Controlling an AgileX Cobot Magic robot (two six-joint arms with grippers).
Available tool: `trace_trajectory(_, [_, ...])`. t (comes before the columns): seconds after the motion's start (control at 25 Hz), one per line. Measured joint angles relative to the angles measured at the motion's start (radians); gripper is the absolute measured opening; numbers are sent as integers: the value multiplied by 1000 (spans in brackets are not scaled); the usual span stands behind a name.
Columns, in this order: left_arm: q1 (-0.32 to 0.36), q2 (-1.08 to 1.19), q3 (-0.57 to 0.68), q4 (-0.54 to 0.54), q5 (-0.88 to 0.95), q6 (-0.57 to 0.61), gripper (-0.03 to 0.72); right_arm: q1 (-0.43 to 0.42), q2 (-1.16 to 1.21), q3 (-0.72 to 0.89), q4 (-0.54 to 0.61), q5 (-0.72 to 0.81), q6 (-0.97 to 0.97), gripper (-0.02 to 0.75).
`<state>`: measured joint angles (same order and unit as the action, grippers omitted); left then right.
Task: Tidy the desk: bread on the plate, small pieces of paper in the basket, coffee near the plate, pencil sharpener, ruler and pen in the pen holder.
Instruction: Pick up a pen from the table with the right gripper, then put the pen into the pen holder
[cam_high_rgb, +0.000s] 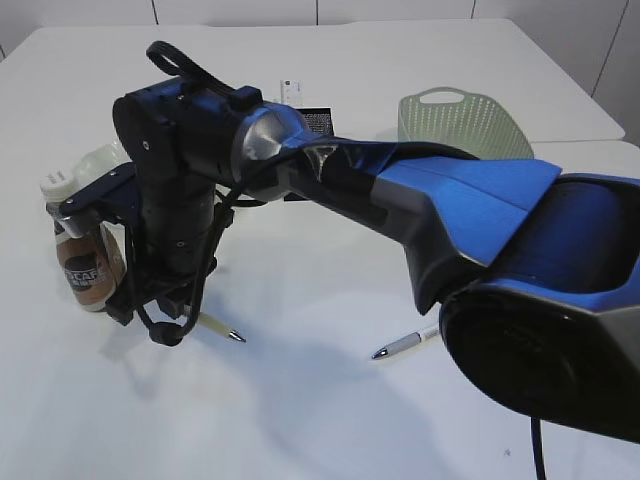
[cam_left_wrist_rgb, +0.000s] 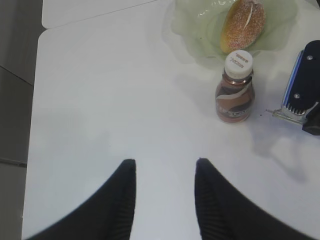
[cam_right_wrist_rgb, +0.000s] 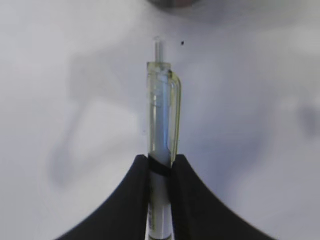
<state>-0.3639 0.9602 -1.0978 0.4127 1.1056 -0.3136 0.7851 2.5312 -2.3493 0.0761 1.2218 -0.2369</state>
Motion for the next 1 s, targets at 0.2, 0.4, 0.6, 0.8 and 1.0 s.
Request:
trace_trajectory(0.2, [0,0,0,0,0,0,275,-5,-17,-6,-35,4,16,108])
trace_trajectory(0.4, [0,0,0,0,0,0,275,-20,-75,-3,-48,6,21,107])
trace_trajectory(0.6, [0,0,0,0,0,0,275,-57,-156,50,-65,12,37,107])
trace_trajectory(0.8, [0,0,0,0,-17,0,275,-69,-195,53,-87,14,43,107])
trace_trajectory(1.0, [0,8,0,0,-27,0,275,-77,-265,53,-133,23,53,107])
